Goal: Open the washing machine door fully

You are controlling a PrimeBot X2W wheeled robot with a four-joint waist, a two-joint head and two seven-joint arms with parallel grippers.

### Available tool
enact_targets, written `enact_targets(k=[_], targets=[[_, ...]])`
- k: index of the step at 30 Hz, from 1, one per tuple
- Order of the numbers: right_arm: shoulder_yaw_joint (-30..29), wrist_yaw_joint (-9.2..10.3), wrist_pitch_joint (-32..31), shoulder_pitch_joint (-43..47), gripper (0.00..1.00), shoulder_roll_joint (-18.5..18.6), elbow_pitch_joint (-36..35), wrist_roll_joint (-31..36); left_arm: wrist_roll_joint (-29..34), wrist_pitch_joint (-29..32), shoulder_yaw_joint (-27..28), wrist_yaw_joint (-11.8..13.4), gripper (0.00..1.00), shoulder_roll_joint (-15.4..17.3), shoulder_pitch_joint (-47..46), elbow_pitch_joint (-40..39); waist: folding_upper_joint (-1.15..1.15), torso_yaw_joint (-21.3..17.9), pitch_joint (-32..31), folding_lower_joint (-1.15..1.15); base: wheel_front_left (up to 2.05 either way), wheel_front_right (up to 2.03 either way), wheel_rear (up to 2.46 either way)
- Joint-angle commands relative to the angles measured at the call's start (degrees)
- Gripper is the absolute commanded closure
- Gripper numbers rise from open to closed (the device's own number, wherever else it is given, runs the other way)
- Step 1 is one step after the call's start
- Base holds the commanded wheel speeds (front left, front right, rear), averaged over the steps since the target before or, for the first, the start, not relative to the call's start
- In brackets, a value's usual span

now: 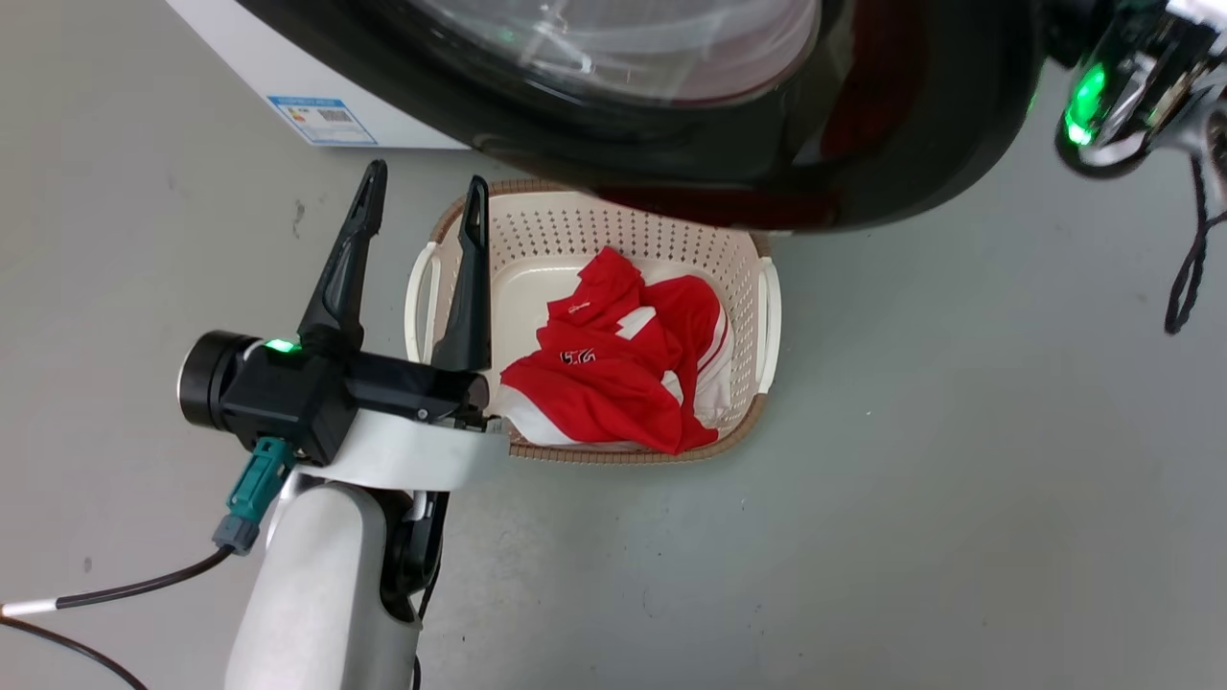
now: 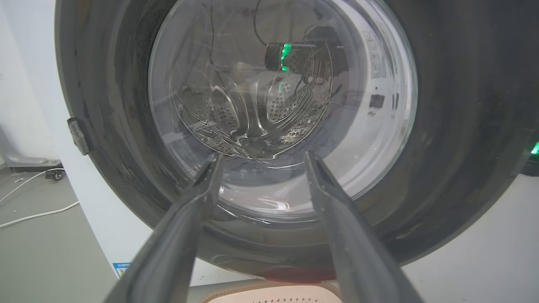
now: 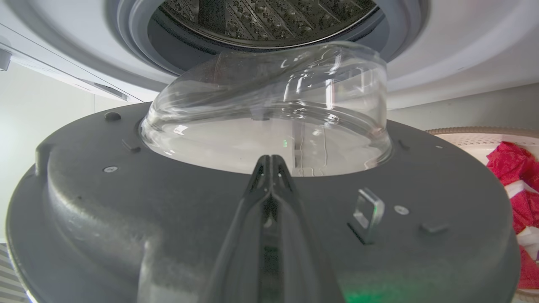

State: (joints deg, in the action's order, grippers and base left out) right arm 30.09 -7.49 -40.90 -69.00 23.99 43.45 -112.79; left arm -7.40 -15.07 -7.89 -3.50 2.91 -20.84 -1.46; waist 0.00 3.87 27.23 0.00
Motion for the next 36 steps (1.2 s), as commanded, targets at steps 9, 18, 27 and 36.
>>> enact_targets(k=[9,18,27,36], targets=[[2.8,0.00,-1.0,9.9,1.00,-1.4,-6.9,-2.2,0.8,-0.1,0.4,-0.2,0.00,0.0,3.4,2.0,0.00,-1.8,-6.1,0.00,0.00,0.00,0.00],[5.2,0.00,-0.4,19.2,1.00,-3.0,-15.1,-3.5,1.3,-0.1,0.6,-0.6,0.00,0.0,6.5,3.8,0.00,-3.4,-11.0,0.00,0.00,0.00,0.00],[7.5,0.00,0.5,26.7,1.00,-4.8,-21.5,-4.3,1.4,-0.1,0.7,-0.5,0.00,0.0,9.7,5.1,0.00,-4.1,-15.6,0.00,0.00,0.00,0.00],[7.6,0.00,6.6,31.4,1.00,-6.0,-24.0,-1.0,0.8,-0.1,0.2,0.3,0.00,0.0,11.6,5.8,0.00,-4.1,-18.2,0.00,0.00,0.00,0.00]])
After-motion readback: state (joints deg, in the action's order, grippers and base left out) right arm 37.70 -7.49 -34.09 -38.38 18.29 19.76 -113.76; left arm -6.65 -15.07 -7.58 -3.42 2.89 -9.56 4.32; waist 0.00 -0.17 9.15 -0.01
